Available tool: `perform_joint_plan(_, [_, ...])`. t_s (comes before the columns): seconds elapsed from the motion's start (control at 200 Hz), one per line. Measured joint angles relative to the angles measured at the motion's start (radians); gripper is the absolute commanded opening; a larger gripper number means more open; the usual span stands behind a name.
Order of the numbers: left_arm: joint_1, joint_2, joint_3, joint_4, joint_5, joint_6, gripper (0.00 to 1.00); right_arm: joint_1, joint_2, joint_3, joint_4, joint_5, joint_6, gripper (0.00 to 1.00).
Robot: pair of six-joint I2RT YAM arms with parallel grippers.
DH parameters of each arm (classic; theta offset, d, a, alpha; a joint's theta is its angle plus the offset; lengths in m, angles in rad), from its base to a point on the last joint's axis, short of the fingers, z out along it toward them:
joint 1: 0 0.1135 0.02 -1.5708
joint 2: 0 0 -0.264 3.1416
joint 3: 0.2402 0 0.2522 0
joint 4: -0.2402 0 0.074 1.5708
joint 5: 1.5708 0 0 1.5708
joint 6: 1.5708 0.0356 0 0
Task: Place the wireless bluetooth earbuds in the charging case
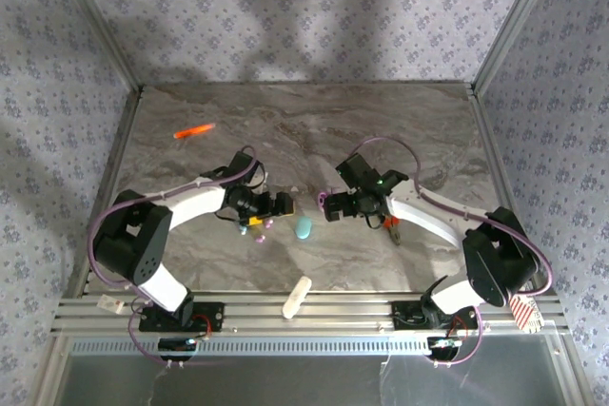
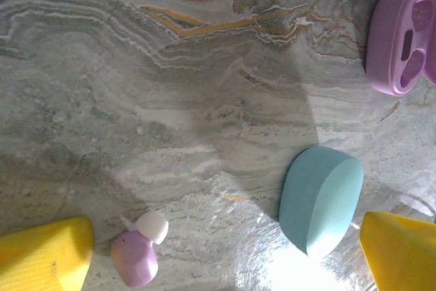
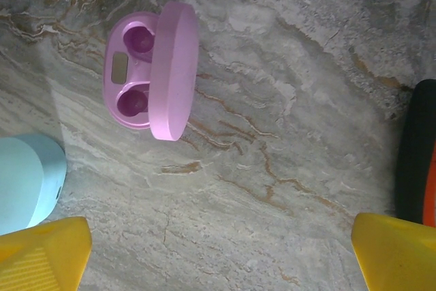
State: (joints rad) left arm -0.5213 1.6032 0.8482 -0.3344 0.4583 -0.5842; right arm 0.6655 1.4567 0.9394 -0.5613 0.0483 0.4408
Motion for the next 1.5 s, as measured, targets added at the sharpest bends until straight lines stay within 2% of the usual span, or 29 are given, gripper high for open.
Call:
perform_joint_plan(0.27, [-0.039, 0.054, 0.069, -0.037, -0.010, 0.000, 1.00, -0.026, -0.024, -0.023, 0.002, -0.011, 0.005, 1.00])
perform_joint_plan(0.75, [-0.073, 0.080, 0.093, 0.003, 0.014, 0.012, 1.00, -0.038, -0.035, -0.044, 0.005, -0.038, 0.007, 1.00])
perform_joint_plan(0.864, [-0.055, 0.052, 0.093, -0.014, -0.020, 0.018, 1.00, -0.038, -0.043, -0.045, 0.010, -0.045, 0.007, 1.00])
perform_joint_plan(1.059, [-0.042, -0.083, 0.075, -0.049, -0.075, 0.023, 0.98, -0.038, -0.047, -0.045, 0.011, -0.052, 0.007, 1.00])
perform_joint_plan(1.184, [-0.045, -0.142, 0.035, -0.064, -0.082, 0.012, 0.88, -0.038, -0.054, -0.045, 0.012, -0.057, 0.008, 0.99])
perform_joint_plan(1.364, [-0.092, -0.148, 0.011, -0.119, -0.087, -0.015, 0.44, -0.038, -0.056, -0.045, 0.013, -0.064, 0.015, 0.95])
perform_joint_plan(1.449, [-0.113, -0.148, 0.011, -0.135, -0.091, -0.023, 0.28, -0.038, -0.056, -0.050, 0.022, -0.068, 0.019, 0.93])
perform_joint_plan(1.499, [-0.117, -0.148, 0.010, -0.143, -0.098, -0.032, 0.23, -0.038, -0.056, -0.055, 0.026, -0.071, 0.022, 0.91])
